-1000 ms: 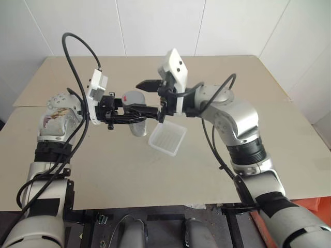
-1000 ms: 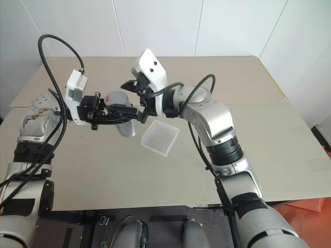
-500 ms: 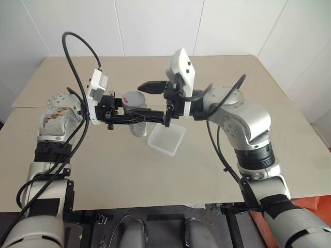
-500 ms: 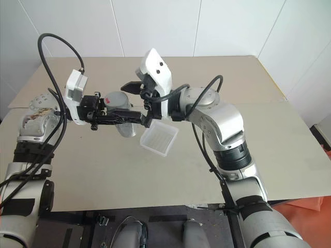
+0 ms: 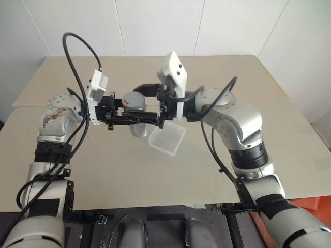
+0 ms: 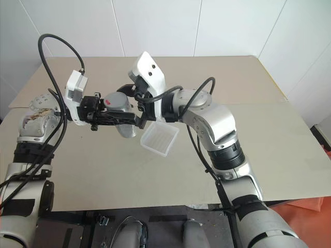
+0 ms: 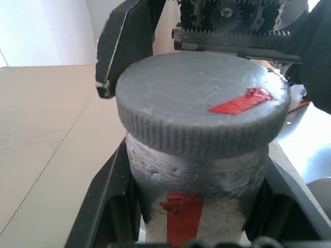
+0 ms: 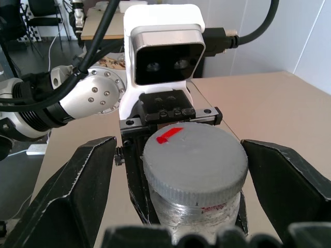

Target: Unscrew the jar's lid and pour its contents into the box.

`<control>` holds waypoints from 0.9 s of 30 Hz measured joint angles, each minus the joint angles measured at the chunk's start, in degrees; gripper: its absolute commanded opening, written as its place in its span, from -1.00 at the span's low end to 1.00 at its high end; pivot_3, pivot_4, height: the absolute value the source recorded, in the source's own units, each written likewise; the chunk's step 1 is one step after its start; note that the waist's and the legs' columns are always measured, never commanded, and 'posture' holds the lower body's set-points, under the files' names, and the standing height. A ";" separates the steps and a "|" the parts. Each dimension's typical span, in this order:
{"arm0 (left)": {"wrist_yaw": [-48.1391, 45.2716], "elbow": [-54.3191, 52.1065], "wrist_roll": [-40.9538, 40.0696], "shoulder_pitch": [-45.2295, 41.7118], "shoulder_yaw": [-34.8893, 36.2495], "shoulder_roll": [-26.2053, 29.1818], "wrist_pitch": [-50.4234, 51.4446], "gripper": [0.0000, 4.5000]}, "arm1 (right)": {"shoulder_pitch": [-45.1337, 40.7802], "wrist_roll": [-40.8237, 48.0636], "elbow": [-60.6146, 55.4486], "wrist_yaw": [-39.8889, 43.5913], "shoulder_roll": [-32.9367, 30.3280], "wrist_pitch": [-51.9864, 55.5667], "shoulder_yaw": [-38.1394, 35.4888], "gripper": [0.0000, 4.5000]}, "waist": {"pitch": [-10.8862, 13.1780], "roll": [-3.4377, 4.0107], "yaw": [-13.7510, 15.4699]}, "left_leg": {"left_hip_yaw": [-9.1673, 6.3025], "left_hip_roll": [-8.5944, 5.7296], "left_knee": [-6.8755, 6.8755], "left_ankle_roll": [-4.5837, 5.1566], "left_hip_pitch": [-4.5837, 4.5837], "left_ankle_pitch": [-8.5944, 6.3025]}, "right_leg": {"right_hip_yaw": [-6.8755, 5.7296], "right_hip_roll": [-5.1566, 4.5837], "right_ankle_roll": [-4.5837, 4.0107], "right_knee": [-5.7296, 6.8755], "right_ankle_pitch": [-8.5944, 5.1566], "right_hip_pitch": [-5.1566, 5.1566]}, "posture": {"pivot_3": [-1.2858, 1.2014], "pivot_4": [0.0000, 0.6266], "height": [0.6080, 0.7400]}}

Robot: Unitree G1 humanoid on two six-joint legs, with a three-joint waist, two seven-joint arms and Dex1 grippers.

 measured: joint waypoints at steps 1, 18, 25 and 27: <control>0.01 -0.09 0.00 0.14 0.00 0.00 0.00 -0.08 | -0.02 -0.04 0.08 0.01 0.04 0.00 0.02 0.98 | 0.00 0.00 -0.01 | 0.00 0.00 0.00 0.00 0.00 0.00 | 0.00 0.00 0.00 0.00 0.00 0.00 | 0.03 -0.52 1.00; 0.37 -0.76 -0.02 0.97 0.00 0.03 0.05 -0.08 | -1.30 -0.05 0.48 0.07 0.40 0.00 0.02 0.98 | 0.00 0.00 -0.03 | 0.00 0.00 0.00 0.00 0.00 0.00 | 0.00 0.00 0.00 0.00 0.00 0.00 | 0.03 -0.52 1.00; 0.42 -1.38 -0.12 1.32 0.00 0.18 0.18 -0.08 | -1.29 -0.06 1.44 0.08 0.53 0.00 0.06 0.74 | 0.00 0.00 -0.04 | 0.00 0.00 0.00 0.00 0.00 0.00 | 0.00 0.00 0.00 0.00 0.00 0.00 | 0.03 -0.52 1.00; 0.43 -1.40 -0.15 1.45 0.00 0.27 0.20 -0.08 | -1.29 -0.07 1.66 0.05 0.64 0.00 0.06 0.44 | 0.00 0.00 -0.03 | 0.00 0.00 0.00 0.00 0.00 0.00 | 0.00 0.00 0.00 0.00 0.00 0.00 | 0.03 -0.52 1.00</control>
